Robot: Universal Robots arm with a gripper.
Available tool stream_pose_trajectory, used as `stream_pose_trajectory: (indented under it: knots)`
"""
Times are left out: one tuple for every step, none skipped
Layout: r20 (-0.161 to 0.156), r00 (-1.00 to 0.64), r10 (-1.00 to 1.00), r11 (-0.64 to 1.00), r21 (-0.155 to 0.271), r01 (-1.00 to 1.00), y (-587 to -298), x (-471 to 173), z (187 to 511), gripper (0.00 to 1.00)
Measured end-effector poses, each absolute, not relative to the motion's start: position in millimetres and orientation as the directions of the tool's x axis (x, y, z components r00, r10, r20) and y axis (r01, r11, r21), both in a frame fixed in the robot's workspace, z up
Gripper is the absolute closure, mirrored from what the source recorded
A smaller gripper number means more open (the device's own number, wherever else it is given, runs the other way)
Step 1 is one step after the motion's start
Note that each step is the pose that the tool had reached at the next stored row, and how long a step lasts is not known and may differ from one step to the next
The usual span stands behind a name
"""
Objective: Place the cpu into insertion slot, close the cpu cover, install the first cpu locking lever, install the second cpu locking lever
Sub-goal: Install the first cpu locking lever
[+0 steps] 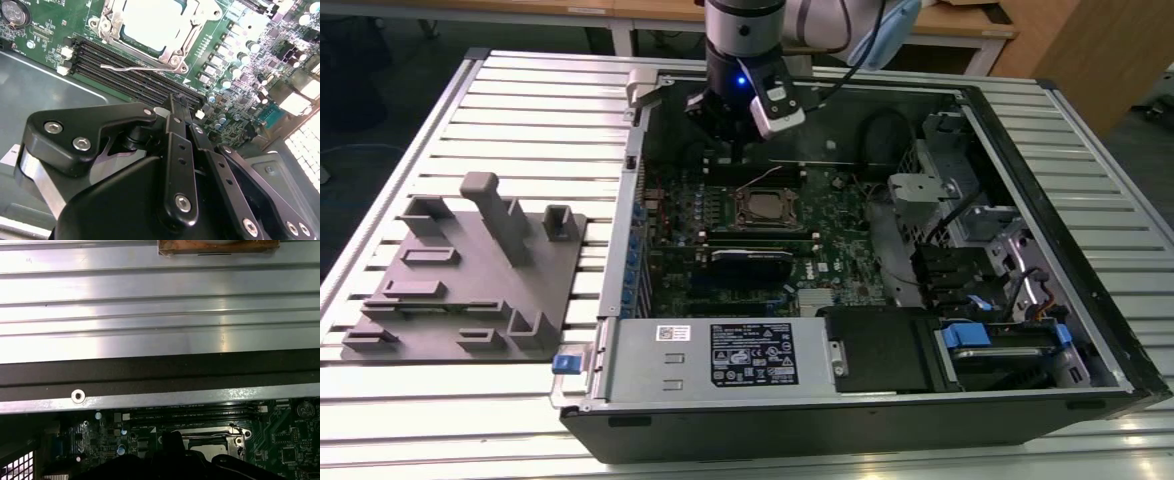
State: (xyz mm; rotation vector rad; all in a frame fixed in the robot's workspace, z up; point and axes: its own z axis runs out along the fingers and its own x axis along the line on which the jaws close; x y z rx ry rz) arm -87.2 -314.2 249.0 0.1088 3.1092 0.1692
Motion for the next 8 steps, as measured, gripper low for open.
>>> stream_pose_trajectory:
  knots:
    - [-0.022,-0.997,0.071,0.992,0.11,0.068,-314,-87,248,0.89]
    - [-0.022,-0.997,0.071,0.992,0.11,0.068,-314,-87,247,0.89]
    - [-0.022,-0.997,0.071,0.992,0.11,0.068,-314,-87,245,0.89]
    - [-0.022,-0.997,0.071,0.992,0.11,0.068,-314,-87,243,0.89]
    - [-0.022,-0.997,0.071,0.991,0.111,0.068,-314,-86,241,0.89]
    - [-0.022,-0.997,0.071,0.991,0.112,0.068,-314,-86,240,0.89]
    - [-0.022,-0.997,0.071,0.991,0.113,0.068,-314,-86,238,0.89]
    - [-0.022,-0.997,0.071,0.991,0.114,0.068,-314,-85,236,0.89]
